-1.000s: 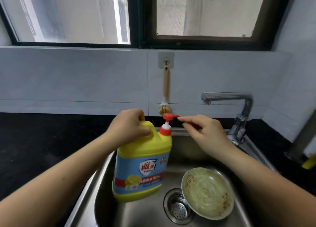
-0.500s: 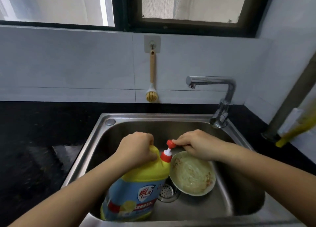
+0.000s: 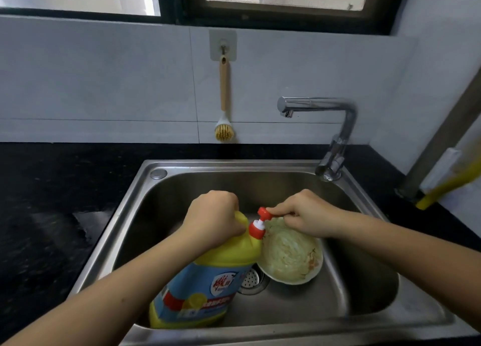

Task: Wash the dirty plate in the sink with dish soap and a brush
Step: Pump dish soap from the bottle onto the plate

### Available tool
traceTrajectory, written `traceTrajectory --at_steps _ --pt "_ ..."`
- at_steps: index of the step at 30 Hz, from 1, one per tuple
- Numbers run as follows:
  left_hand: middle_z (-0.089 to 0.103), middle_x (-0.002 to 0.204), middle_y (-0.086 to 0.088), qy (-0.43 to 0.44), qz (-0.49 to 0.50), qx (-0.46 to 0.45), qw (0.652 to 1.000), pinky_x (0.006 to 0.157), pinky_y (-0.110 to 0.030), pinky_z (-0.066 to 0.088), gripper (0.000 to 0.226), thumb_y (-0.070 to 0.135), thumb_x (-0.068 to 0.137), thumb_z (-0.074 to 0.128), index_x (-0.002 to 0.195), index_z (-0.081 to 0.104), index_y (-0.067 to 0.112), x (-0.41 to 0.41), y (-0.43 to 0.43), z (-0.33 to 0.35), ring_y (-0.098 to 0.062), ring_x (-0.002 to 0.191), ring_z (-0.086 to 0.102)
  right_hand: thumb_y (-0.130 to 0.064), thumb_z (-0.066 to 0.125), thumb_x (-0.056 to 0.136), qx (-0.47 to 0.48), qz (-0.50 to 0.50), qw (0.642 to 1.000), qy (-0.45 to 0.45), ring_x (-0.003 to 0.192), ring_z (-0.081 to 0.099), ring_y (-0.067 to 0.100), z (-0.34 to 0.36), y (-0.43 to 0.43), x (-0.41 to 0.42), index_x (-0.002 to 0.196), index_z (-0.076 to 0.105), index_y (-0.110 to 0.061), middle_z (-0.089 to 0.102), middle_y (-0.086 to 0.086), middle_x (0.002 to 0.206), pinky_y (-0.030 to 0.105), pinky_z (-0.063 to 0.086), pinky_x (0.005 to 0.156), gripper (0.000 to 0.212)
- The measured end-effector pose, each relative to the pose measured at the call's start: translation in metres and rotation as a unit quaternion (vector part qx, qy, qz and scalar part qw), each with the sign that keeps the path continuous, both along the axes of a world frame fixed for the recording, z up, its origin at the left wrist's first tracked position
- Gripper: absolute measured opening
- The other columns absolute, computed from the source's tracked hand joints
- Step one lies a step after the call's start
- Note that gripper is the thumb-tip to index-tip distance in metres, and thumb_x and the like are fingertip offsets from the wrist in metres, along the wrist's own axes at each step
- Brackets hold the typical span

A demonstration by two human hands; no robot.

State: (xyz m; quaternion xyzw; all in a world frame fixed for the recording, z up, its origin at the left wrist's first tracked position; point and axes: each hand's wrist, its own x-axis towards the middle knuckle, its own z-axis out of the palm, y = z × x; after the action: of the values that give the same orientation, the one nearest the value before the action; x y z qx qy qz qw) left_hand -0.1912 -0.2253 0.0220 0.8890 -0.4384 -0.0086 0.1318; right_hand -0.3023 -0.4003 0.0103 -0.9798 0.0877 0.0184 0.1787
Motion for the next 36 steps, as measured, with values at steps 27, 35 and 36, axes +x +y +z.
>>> traceTrajectory --at_steps 27,35,36 --pt "0.063 0.086 0.006 0.021 -0.047 0.011 0.999 0.064 -0.023 0.045 0.030 0.037 0.074 0.067 0.101 0.068 0.023 0.006 0.009 0.003 -0.013 0.079 0.057 0.001 0.041 0.087 0.028 0.008 0.999 0.028 0.103 0.062 0.005 -0.005 -0.002 -0.011 0.129 0.057 -0.031 0.061 -0.003 0.128 0.024 0.048 0.091 0.055" --pt "0.067 0.093 0.003 0.034 -0.054 0.004 0.998 0.070 -0.025 0.051 0.031 0.035 0.074 0.067 0.102 0.069 0.022 0.005 0.008 0.005 -0.014 0.082 0.060 0.002 0.041 0.087 0.046 -0.013 0.998 0.032 0.083 0.061 0.000 -0.011 0.003 -0.014 0.129 0.058 -0.028 0.066 -0.002 0.121 0.012 0.046 0.076 0.055" --pt "0.067 0.094 0.004 0.035 -0.057 0.006 0.998 0.070 -0.025 0.051 0.031 0.036 0.074 0.067 0.102 0.069 0.022 0.005 0.009 0.005 -0.013 0.082 0.059 0.002 0.041 0.087 0.060 -0.013 0.997 0.038 0.075 0.060 -0.001 -0.012 0.003 -0.017 0.130 0.057 -0.030 0.066 -0.004 0.119 0.010 0.044 0.070 0.056"
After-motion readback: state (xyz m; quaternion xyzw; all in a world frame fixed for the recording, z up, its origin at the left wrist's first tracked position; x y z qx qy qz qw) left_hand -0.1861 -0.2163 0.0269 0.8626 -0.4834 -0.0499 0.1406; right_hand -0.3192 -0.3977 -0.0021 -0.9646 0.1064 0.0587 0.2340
